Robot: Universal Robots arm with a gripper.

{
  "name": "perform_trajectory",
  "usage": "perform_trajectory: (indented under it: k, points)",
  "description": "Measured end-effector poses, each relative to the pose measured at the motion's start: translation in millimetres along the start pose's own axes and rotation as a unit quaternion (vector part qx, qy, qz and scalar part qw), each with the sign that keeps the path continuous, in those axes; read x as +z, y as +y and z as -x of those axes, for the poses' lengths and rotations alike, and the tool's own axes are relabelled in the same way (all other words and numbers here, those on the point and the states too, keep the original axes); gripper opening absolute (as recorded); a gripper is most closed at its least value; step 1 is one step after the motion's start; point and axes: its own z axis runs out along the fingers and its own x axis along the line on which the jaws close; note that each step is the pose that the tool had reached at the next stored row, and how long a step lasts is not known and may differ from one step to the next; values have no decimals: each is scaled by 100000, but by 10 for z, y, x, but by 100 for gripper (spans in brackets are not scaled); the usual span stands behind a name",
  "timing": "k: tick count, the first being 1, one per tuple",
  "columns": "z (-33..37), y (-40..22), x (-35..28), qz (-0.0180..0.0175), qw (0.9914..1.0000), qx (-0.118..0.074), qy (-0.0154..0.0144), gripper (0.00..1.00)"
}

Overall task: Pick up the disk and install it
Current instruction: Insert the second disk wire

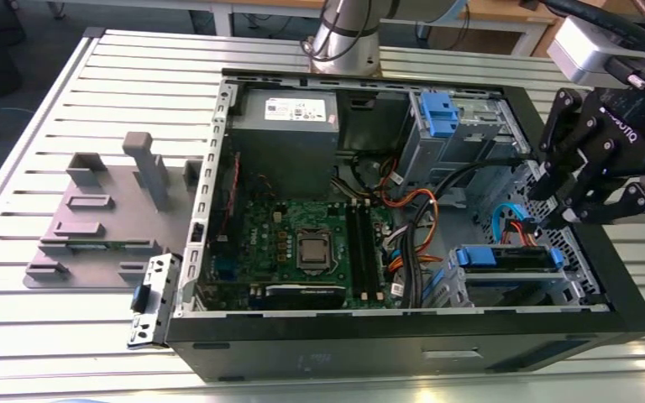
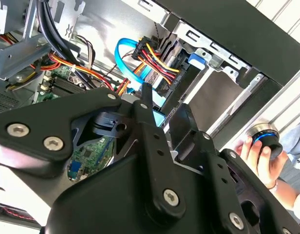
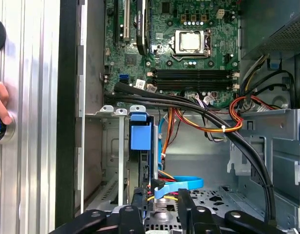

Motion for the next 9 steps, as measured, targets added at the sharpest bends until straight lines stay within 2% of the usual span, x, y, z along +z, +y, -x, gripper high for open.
perform_trajectory:
  k: [9]
  points:
    - [4, 19, 159, 26, 100000, -15, 45, 42]
